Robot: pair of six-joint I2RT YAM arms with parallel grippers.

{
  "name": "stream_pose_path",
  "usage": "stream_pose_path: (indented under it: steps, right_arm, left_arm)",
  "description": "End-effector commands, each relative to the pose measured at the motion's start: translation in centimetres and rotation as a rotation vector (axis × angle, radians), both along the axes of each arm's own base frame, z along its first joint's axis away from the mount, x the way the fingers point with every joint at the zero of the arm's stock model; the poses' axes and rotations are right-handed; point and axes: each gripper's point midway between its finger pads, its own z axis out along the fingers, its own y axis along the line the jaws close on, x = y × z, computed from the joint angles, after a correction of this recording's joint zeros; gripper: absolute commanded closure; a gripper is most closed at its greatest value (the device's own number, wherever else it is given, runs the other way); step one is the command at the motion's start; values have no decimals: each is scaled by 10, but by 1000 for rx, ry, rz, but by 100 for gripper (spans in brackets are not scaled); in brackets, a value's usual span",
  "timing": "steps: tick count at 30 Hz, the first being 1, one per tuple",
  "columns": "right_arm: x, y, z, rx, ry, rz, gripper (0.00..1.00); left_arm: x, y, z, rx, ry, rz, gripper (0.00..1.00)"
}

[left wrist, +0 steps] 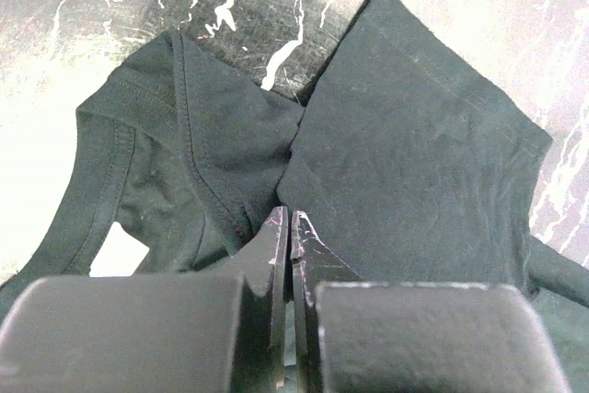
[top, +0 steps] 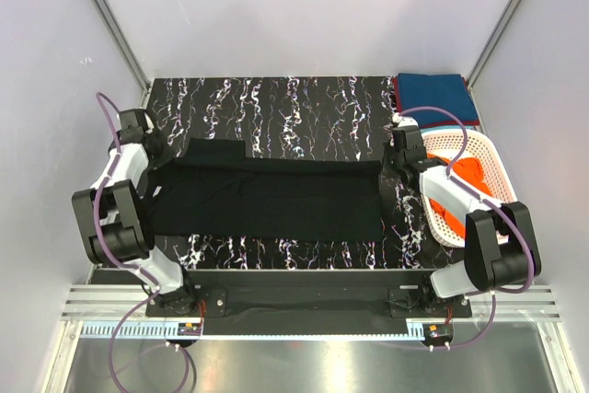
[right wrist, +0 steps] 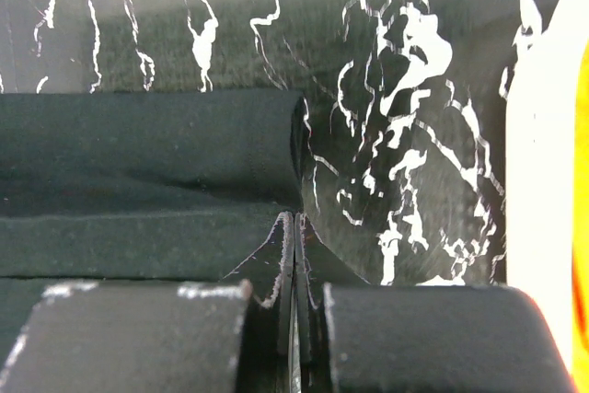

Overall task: Fold and stack the t-shirts
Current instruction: Fold the tshirt

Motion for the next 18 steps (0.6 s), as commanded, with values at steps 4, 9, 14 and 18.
stream_pose_path:
  steps: [4, 9, 14, 18]
  right_arm:
    - [-12, 6, -1, 77, 54, -81, 100]
    - [-18, 5, -11, 82, 123, -116, 96]
    - [-22, 18, 3, 144, 181, -103, 69]
    - [-15, 43, 18, 235, 197, -47, 64]
  left_arm:
    - [0, 10, 13, 34, -64, 46, 100]
    - [-10, 12, 3, 39, -18, 72, 92]
    - [-20, 24, 22, 97, -10, 135, 64]
    - [-19, 25, 51, 111, -63, 143, 57]
